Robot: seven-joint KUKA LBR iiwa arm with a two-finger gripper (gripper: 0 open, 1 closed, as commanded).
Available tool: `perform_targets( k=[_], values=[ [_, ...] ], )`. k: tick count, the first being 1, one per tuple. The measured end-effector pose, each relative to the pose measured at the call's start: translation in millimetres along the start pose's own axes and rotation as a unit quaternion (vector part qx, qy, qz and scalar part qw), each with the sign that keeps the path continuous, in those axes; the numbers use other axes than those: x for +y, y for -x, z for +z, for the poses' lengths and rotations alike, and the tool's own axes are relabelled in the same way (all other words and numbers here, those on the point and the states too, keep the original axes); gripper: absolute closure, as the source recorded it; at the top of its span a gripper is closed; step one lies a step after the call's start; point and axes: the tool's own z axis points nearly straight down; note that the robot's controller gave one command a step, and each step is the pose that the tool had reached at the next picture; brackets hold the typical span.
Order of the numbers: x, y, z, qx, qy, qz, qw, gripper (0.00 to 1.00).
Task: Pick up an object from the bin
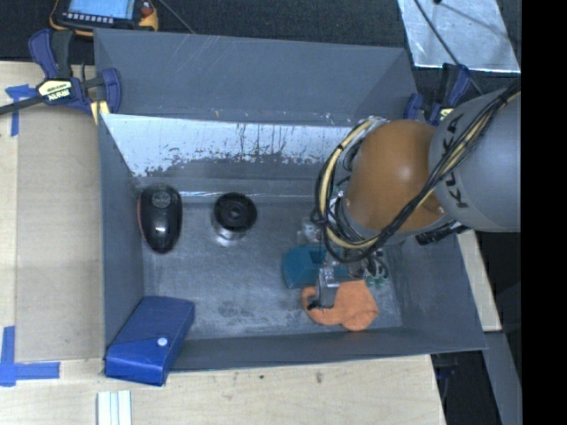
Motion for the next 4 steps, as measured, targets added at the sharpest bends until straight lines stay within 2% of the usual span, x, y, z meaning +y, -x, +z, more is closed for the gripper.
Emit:
perform_targets(
  k=[1,2,3,4],
  values=[
    [-34,-10.4,-54,0.0021,0.001,-0.042,0.9991,0.0],
    [-38,-0.1,-31,-0.0074,-0.001,-0.046,0.9989,0.0],
    [-33,-6.6,31,-0.0034,0.0,-0.009,1.0,0.0],
    [-21,6.1,41,-0.0004,0.0,0.017,0.9999,1.0]
  ],
)
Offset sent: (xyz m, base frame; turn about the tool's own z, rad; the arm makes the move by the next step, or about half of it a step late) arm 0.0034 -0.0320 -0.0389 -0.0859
